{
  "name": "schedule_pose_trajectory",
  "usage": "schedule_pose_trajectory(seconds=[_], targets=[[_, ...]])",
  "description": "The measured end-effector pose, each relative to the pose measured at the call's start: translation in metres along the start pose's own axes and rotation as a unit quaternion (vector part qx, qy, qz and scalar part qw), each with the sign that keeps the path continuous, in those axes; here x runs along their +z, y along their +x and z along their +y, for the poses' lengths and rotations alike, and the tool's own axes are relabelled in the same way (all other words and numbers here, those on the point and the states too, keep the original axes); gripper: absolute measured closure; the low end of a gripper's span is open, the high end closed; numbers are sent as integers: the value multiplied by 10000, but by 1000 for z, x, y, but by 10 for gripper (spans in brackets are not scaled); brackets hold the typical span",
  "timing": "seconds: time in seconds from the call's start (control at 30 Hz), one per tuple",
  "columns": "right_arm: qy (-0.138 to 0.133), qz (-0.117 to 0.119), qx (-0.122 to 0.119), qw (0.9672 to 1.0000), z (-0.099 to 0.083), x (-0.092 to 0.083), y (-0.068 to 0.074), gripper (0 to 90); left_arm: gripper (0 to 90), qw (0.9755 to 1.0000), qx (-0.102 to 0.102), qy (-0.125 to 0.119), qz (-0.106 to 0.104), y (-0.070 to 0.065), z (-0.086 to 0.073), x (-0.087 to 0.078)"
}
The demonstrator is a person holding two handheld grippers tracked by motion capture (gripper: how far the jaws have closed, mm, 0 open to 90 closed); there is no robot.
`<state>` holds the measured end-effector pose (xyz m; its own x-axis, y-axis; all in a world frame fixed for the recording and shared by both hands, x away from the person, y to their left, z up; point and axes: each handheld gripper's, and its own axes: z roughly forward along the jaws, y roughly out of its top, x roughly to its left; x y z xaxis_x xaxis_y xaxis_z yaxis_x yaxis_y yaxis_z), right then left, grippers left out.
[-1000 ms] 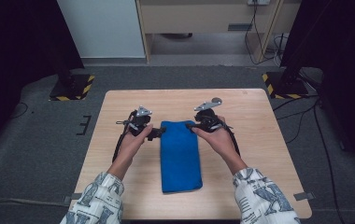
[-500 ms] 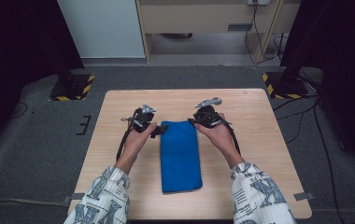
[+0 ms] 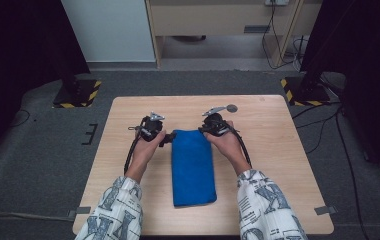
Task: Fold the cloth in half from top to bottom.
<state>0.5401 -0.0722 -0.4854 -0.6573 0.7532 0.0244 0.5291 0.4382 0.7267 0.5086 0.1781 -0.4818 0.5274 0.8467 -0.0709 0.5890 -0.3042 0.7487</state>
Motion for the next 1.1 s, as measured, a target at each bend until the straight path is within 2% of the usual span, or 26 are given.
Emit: schedule_pose_trajectory(seconds=[0.07,0.1,0.27,0.43,0.63,0.73,0.83,0.9,1.03,1.1], targets=[[-14,-3,5,10000,1,1,0,714,280,10000,0,6,-17,0,0,1],[-10,-47,40,10000,2,3,-1,678,280,10000,-8,0,-34,0,0,1],[131,-88,219,9996,3,11,-2,595,280,9999,-5,2,-147,-2,-1,7],[205,-164,336,9991,2,18,-6,583,279,9999,-17,11,-114,-4,-1,4],[310,-209,503,9980,-4,33,-10,515,279,9999,-41,29,-156,-3,-5,3],[399,-241,518,9976,-7,42,-11,505,279,9998,66,82,-190,-5,-6,5],[442,-219,503,9975,-10,46,-10,529,279,9995,183,153,-224,-7,-8,8],[396,-155,545,9976,-10,47,-10,598,279,9995,167,162,-225,-7,-9,10],[428,-35,539,9976,-10,46,-11,790,279,9995,145,150,-239,-7,-11,11],[473,13,547,9974,-10,45,-10,832,279,9996,101,126,-229,-6,-11,12]])
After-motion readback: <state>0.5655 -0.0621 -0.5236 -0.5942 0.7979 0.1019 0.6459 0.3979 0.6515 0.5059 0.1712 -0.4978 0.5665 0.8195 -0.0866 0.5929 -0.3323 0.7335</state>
